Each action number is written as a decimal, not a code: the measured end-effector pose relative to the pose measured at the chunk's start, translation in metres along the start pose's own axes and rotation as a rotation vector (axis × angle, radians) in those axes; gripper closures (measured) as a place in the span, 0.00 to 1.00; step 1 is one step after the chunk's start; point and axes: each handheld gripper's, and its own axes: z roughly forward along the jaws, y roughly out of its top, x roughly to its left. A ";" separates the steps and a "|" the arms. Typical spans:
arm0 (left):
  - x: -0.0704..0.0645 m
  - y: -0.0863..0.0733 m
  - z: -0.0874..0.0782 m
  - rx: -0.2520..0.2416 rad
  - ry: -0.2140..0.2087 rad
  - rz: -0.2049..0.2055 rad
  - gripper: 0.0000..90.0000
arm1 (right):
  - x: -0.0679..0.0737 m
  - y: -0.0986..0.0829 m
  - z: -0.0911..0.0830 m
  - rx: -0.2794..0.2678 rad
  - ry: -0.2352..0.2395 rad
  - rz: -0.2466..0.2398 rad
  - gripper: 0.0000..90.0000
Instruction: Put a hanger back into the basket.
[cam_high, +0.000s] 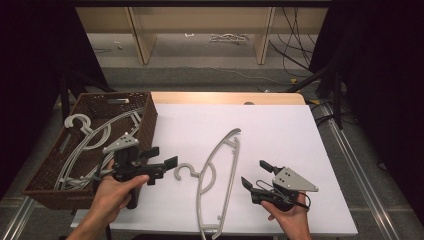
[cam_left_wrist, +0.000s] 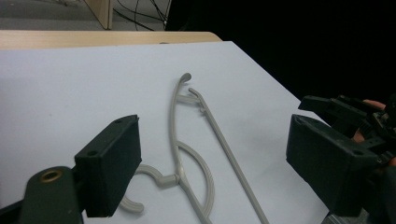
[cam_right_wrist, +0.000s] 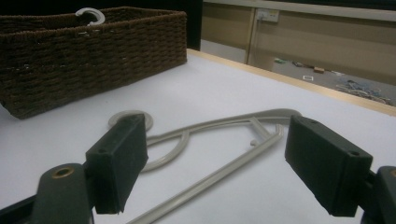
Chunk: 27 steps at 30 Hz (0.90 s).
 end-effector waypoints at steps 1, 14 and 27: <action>0.000 -0.002 0.003 0.008 -0.005 -0.002 0.20 | 0.000 0.000 0.000 0.000 0.001 -0.001 0.25; -0.003 -0.036 0.039 -0.027 0.038 0.054 0.20 | -0.001 0.001 -0.001 -0.025 0.019 0.017 0.25; -0.009 -0.067 0.056 0.026 0.068 0.104 0.19 | -0.002 0.002 -0.003 -0.016 0.009 -0.005 0.25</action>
